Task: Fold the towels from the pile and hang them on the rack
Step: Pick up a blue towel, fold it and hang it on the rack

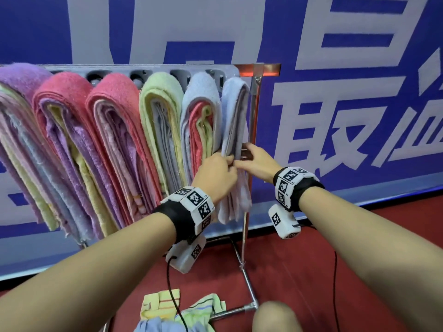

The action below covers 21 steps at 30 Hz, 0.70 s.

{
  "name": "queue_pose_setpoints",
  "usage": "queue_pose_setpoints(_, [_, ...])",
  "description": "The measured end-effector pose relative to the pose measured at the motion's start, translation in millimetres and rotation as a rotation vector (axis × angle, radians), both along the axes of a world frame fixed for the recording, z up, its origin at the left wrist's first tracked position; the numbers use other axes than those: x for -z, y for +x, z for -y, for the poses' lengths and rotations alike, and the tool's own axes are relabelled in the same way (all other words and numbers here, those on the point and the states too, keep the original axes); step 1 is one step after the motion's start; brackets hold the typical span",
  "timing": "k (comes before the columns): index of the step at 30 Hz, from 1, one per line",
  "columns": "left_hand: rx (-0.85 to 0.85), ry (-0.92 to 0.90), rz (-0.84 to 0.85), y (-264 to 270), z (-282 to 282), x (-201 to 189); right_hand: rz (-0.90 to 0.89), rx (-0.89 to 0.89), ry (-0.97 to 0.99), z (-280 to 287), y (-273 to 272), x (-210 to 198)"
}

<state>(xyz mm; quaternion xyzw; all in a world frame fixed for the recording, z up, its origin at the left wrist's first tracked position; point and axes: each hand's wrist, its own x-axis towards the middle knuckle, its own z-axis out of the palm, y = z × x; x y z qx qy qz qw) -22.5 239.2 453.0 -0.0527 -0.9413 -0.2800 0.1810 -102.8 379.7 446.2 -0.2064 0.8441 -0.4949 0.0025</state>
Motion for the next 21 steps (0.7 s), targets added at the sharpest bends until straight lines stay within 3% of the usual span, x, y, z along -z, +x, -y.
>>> queue_pose_setpoints(7, [-0.071, -0.087, -0.017, 12.5, 2.2, 0.5, -0.177, 0.266, 0.197, 8.2, -3.8, -2.7])
queue_pose_setpoints(13, [-0.036, -0.164, 0.07, 7.3, -0.9, 0.2, -0.243, 0.363, 0.19, 22.4, -4.0, -14.1])
queue_pose_setpoints(21, [0.008, 0.161, 0.174, -31.5, -39.6, -8.5, -0.249, 0.321, 0.046, -40.6, -3.2, -28.5])
